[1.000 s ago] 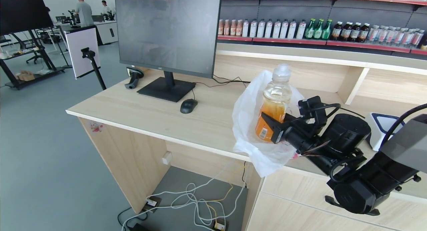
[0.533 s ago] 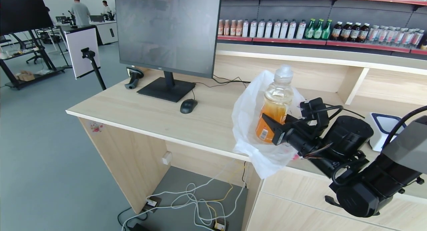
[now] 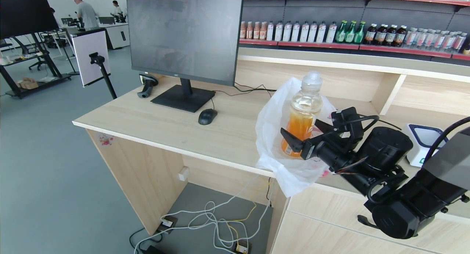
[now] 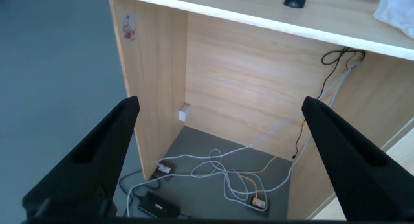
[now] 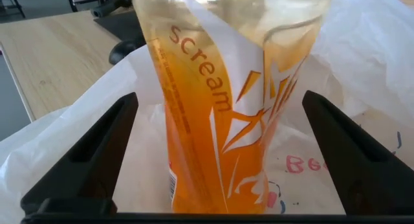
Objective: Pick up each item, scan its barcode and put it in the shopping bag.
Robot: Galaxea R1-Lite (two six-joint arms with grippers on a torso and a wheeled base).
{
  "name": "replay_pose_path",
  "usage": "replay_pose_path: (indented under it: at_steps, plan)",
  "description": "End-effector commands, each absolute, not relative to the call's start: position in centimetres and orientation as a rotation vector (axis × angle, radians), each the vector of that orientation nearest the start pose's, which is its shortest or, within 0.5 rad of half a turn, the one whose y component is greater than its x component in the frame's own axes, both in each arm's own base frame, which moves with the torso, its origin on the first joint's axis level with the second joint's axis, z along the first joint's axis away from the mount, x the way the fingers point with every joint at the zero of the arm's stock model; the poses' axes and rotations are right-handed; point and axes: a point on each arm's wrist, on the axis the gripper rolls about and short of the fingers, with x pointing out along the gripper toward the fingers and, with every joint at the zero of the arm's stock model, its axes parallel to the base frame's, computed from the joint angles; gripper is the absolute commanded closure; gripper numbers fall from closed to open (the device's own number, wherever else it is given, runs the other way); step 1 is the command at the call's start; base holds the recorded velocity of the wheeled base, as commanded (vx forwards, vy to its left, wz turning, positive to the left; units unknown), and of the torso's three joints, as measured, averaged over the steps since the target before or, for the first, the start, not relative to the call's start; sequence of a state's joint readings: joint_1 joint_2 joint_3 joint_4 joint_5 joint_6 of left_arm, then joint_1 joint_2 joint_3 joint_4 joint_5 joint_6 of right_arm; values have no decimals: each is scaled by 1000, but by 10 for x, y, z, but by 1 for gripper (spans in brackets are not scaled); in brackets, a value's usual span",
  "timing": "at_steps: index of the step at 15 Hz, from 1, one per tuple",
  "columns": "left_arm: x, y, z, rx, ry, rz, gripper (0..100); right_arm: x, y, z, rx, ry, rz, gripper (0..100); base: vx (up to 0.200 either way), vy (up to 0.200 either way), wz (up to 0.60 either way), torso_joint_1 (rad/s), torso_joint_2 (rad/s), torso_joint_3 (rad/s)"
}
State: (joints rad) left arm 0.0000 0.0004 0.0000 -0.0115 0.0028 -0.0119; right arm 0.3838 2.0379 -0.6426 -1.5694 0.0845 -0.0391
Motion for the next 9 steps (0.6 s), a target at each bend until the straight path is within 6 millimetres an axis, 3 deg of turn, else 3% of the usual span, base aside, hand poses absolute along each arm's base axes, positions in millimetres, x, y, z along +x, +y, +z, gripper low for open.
replay_pose_path:
  at_steps: [1, 3, 7, 9]
  plan:
    - [-23, 0, 77, -12, -11, 3, 0, 313, 122, 134, -15, -203, 445, 0, 0, 0, 0, 0, 0, 0]
    - [-23, 0, 76, -14, -9, 3, 0, 292, 113, 137, -19, -175, 442, 0, 0, 0, 0, 0, 0, 0]
    - [-23, 0, 76, -12, -9, 3, 0, 264, 102, 166, -3, -255, 439, 0, 0, 0, 0, 0, 0, 0]
    - [-23, 0, 76, -12, -9, 3, 0, 252, 98, 172, 0, -267, 439, 0, 0, 0, 0, 0, 0, 0]
